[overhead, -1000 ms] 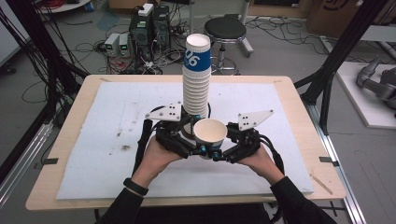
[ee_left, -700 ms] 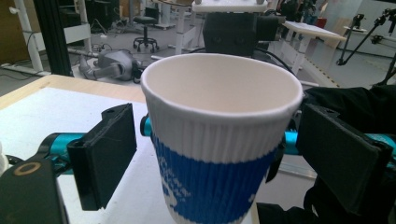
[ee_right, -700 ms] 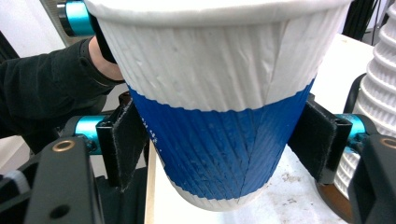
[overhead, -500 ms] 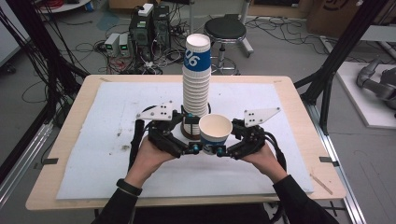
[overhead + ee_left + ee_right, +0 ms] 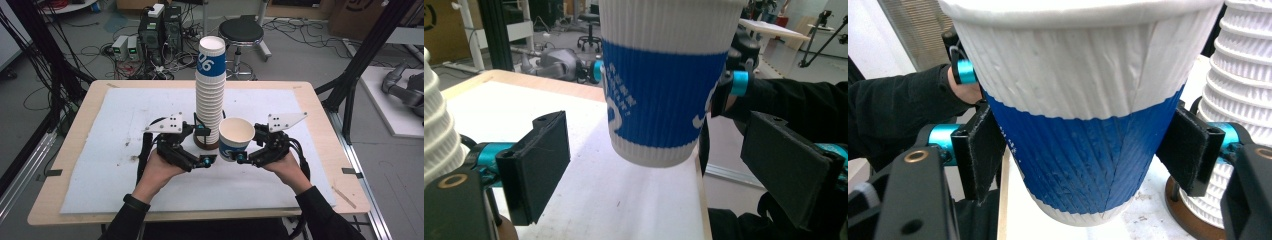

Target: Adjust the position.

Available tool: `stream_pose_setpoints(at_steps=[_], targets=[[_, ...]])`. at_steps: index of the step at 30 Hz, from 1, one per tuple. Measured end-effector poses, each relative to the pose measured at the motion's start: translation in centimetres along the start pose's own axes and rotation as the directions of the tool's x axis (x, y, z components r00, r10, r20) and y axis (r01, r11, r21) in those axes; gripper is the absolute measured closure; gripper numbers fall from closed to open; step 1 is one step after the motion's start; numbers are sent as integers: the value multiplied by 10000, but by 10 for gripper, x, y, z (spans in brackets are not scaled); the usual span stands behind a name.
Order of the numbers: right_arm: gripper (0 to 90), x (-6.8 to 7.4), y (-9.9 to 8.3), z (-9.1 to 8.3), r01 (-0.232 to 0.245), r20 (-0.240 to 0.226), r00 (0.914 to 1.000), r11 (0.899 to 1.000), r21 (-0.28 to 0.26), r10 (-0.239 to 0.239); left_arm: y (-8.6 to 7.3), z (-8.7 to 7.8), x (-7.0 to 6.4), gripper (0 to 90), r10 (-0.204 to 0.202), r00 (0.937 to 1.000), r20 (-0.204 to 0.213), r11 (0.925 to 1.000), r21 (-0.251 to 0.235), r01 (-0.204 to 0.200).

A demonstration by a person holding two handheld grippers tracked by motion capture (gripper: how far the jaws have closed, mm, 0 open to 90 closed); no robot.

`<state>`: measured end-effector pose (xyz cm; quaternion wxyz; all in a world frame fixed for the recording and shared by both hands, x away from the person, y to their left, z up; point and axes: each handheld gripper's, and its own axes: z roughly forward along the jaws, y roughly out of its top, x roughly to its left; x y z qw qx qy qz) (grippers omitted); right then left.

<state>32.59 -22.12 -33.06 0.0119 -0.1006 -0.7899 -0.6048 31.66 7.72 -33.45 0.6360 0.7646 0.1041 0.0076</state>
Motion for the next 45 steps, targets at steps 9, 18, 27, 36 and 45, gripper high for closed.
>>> stream_pose_setpoints(at_steps=[9,18,27,36,45], targets=[[259,1,1,0,-69,-59,10000,9999,-147,68,-8,15,-1,124,-168,9998,104,9998,133,167],[259,4,1,6,-91,-282,9996,9999,-89,88,-15,32,-3,124,-259,9993,286,9994,229,253],[259,6,1,9,-146,-412,9991,9999,-66,143,-17,39,-4,151,-256,9988,414,9994,245,245],[259,6,0,11,-161,-444,9989,9999,-6,160,-17,38,-5,294,-14,9988,494,9997,243,2],[203,7,1,11,-174,-497,9986,9998,-40,172,-18,39,-6,297,17,9986,537,9997,253,-30]])
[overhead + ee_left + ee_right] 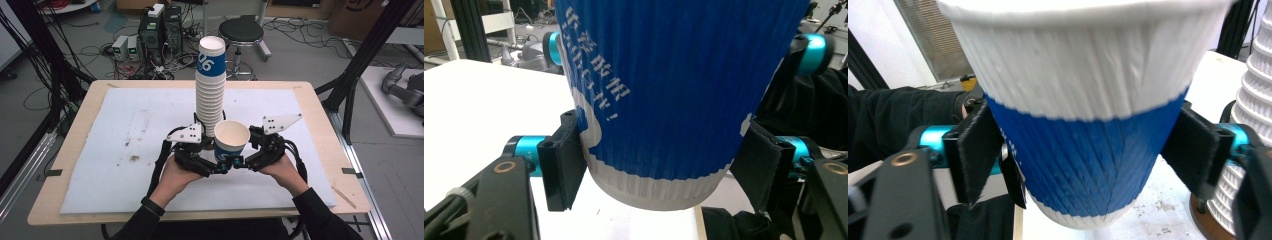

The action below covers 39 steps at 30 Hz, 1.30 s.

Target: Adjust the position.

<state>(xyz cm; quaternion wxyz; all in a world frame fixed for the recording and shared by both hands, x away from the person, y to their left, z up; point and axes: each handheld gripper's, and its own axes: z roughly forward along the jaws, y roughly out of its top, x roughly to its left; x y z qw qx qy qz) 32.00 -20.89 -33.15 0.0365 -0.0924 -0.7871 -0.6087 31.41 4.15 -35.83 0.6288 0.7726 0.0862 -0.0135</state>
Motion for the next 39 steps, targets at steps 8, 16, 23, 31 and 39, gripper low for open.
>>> stream_pose_setpoints(at_steps=[8,16,23,31,39], targets=[[187,2,4,-2,-20,-57,10000,9996,-283,19,-1,1,0,299,37,9999,111,10000,-38,-37],[186,4,7,-7,-47,48,10000,9973,-735,51,-2,4,-1,299,59,9999,156,10000,-78,-58],[186,4,7,-8,-120,0,9999,9959,-901,120,-3,5,-1,300,85,9999,146,10000,-43,-84],[180,3,7,-8,-369,-107,9993,9942,-1011,360,-4,5,-1,300,135,9998,122,9999,-38,-135],[181,3,7,-7,-467,-94,9989,9937,-1015,460,-5,5,0,301,175,9998,72,9998,-34,-175]])
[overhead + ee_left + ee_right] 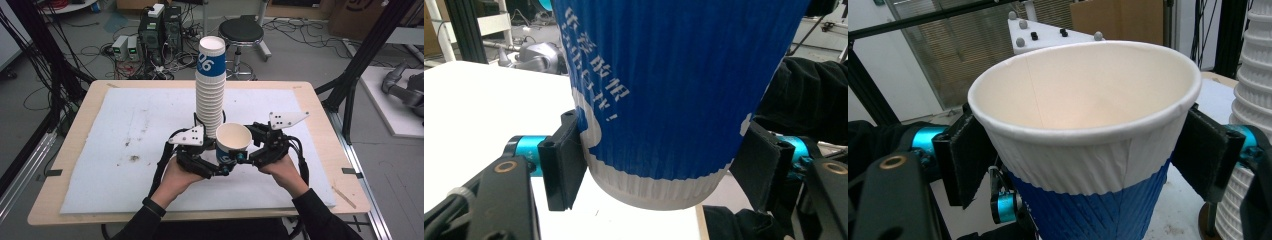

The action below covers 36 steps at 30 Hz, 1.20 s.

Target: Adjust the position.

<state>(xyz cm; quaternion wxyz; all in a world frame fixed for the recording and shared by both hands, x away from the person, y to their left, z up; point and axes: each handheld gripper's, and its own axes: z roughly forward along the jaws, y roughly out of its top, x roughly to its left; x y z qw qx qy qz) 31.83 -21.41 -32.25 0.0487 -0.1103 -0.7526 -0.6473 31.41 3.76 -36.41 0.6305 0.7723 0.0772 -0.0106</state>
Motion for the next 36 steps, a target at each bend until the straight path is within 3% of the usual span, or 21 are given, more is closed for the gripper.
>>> stream_pose_setpoints(at_steps=[7,11,15,26,36], targets=[[197,-1,0,0,38,59,10000,10000,44,-39,0,-1,0,291,9,10000,-51,10000,70,-9],[201,-1,0,-2,171,315,9993,9997,155,-176,1,-1,1,202,-104,9998,-153,9999,66,105],[202,-1,0,-3,294,519,9982,9992,287,-308,2,-5,2,167,-222,9994,-271,9997,95,225],[202,-4,-2,-8,493,913,9944,9979,419,-530,10,-34,2,167,-90,9971,-757,10000,-41,87],[202,-6,-4,-21,588,1364,9885,9972,468,-647,18,-68,0,167,41,9902,-1396,9993,-366,-94]])
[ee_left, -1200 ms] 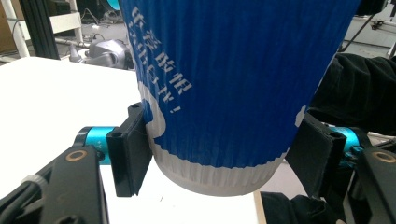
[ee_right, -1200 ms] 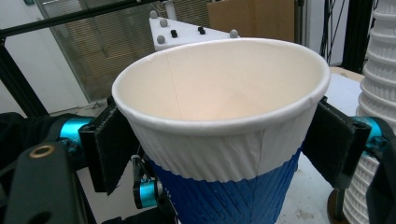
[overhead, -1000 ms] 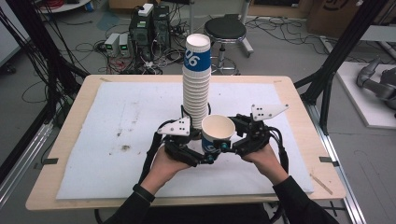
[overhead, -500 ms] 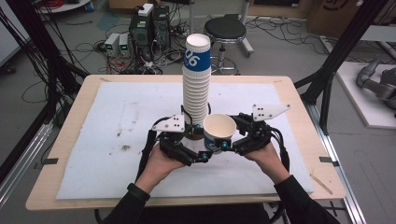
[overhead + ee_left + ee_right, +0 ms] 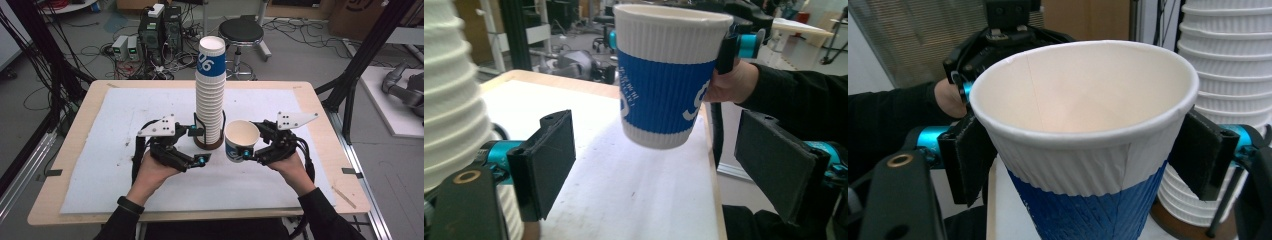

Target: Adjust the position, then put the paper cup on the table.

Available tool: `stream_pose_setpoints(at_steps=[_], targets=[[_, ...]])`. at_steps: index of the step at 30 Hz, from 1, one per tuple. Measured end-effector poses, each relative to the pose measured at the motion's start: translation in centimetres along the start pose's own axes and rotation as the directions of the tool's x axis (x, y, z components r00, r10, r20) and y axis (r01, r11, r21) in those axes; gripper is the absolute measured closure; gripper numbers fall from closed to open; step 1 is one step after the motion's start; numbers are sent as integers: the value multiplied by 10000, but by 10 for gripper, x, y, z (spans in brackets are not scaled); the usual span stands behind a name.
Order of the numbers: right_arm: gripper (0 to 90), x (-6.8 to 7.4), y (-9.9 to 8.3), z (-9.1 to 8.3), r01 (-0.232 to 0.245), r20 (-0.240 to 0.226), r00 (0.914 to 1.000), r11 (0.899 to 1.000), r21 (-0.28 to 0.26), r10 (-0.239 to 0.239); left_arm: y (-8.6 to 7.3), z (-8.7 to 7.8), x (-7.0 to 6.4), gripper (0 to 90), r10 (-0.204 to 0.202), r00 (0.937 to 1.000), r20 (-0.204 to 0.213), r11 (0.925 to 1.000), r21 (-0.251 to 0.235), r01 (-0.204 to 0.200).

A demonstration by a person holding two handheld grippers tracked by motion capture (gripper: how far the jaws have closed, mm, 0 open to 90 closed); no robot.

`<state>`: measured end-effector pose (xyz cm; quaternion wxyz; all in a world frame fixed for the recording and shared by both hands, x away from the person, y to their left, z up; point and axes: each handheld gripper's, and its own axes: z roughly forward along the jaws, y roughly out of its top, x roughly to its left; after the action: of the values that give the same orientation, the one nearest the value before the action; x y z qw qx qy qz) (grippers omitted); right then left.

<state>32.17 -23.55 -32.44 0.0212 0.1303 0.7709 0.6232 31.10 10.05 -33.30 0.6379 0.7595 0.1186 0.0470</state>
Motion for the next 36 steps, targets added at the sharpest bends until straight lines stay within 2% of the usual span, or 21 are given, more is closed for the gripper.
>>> stream_pose_setpoints(at_steps=[4,12,23,36], targets=[[201,-2,-2,-6,23,389,9992,10000,-43,-21,1,-14,2,167,-22,9997,-231,9998,-208,18],[200,-5,-4,-15,112,691,9975,9999,-6,-112,2,-33,6,167,32,9975,-699,9991,-429,-62],[200,-6,-5,-22,201,838,9963,9998,7,-201,1,-38,10,166,30,9961,-883,9991,-422,-68],[200,-9,-2,-25,415,857,9954,9991,59,-418,0,-53,10,167,44,9924,-1233,9988,-477,-104]])
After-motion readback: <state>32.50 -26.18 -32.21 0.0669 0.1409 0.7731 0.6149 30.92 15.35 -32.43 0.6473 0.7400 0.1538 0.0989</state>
